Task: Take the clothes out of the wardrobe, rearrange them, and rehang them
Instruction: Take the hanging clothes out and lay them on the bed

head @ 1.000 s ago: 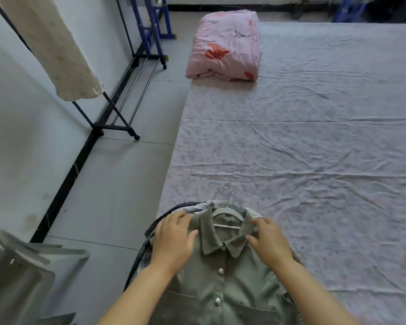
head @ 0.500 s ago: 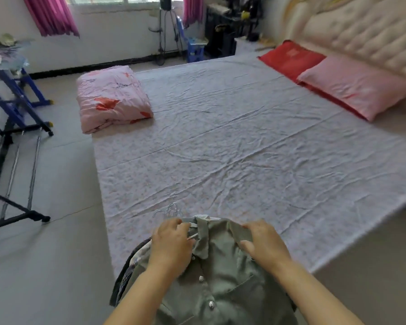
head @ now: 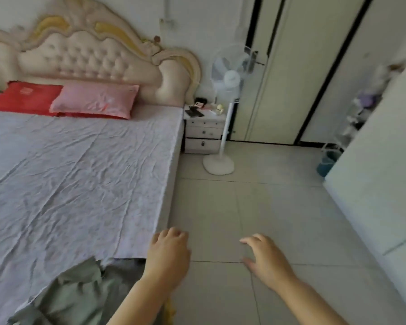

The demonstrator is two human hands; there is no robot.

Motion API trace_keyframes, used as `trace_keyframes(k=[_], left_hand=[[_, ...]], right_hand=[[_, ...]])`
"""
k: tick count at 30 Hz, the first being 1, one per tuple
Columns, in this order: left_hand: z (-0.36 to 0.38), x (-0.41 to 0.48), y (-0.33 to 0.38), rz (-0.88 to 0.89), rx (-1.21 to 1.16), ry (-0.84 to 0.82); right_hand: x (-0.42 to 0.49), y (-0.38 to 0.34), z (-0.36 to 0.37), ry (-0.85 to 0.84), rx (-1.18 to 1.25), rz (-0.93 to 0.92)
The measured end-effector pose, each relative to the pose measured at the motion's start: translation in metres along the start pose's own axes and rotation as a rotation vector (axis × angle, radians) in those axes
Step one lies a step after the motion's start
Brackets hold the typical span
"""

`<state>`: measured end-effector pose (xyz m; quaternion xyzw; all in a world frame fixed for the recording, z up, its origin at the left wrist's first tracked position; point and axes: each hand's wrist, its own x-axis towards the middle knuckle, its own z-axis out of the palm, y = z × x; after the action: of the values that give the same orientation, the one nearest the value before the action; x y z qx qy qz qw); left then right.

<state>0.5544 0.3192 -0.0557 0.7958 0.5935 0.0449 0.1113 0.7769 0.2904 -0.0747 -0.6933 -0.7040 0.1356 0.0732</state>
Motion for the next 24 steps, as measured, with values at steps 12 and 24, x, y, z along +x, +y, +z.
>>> trace_keyframes(k=[12, 24], left_hand=[[0.063, -0.002, 0.455, 0.835, -0.032, -0.072], [0.112, -0.092, 0.791, 1.419, -0.082, -0.161]], right_hand=[[-0.290, 0.316, -0.117, 0.318, 0.064, 0.753], [-0.504, 0.484, -0.195, 0.567, -0.022, 1.215]])
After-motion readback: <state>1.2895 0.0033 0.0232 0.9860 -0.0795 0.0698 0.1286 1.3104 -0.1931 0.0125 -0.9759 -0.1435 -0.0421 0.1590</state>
